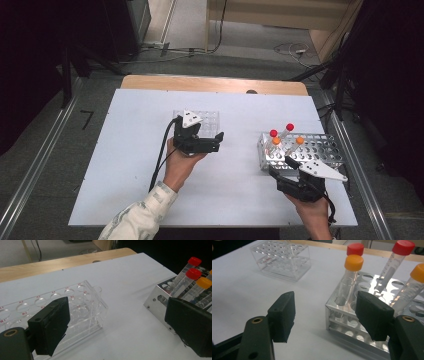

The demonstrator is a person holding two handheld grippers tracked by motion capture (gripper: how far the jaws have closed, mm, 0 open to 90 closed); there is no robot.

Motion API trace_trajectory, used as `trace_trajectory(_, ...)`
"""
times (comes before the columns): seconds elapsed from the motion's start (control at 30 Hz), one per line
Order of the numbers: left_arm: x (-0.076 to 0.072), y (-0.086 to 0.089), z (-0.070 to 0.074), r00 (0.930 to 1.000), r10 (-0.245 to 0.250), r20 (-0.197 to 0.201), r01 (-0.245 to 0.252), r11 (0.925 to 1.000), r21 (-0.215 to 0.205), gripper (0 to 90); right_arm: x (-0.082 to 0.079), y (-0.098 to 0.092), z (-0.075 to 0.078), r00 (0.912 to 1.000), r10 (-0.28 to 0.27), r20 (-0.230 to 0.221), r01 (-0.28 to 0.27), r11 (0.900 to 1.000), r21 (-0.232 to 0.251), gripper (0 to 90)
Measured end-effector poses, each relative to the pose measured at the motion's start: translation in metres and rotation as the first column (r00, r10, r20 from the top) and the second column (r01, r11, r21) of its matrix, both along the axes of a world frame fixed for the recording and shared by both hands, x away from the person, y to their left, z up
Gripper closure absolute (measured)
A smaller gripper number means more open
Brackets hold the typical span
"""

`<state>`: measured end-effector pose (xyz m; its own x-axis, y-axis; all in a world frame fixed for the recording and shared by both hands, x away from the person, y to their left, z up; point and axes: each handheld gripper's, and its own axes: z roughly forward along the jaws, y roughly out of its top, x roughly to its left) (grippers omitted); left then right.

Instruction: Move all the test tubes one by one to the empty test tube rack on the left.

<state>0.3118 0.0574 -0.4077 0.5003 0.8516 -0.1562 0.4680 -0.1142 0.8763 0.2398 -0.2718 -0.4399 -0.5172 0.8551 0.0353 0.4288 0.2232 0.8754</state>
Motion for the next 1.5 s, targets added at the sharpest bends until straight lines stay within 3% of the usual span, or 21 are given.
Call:
trace_trajectory(0.13, -0.002, 0.000, 0.000, 1.0000, -0.002, 0.006, 0.002, 1.0000, -0.007, 6.2, 0.011, 0.001, -0.010, 0.9995, -0.021, -0.024, 0.021, 1.000, 0.005, 34.2)
trace_trajectory(0.3, -0.002, -0.001, -0.002, 1.0000, -0.003, -0.002, 0.003, 1.0000, 0.001, 6.4, 0.019, 0.004, -0.013, 0.9990, -0.044, -0.011, 0.044, 0.999, -0.009, 37.3)
trace_trajectory(0.63, -0.002, -0.003, -0.002, 1.0000, -0.002, -0.007, 0.002, 1.0000, 0.002, 6.7, 0.032, 0.006, -0.021, 0.9971, -0.076, -0.010, 0.076, 0.997, -0.006, 54.2)
trace_trajectory(0.87, -0.002, -0.004, -0.003, 1.0000, -0.004, -0.007, 0.004, 1.0000, 0.003, 6.8, 0.033, 0.007, -0.022, 0.9969, -0.078, -0.006, 0.078, 0.997, -0.004, 62.5)
trace_trajectory(1.5, -0.002, -0.009, -0.004, 0.9998, -0.018, -0.011, 0.018, 0.9998, 0.002, 6.9, 0.034, 0.012, -0.022, 0.9962, -0.086, 0.016, 0.086, 0.996, -0.023, 71.4)
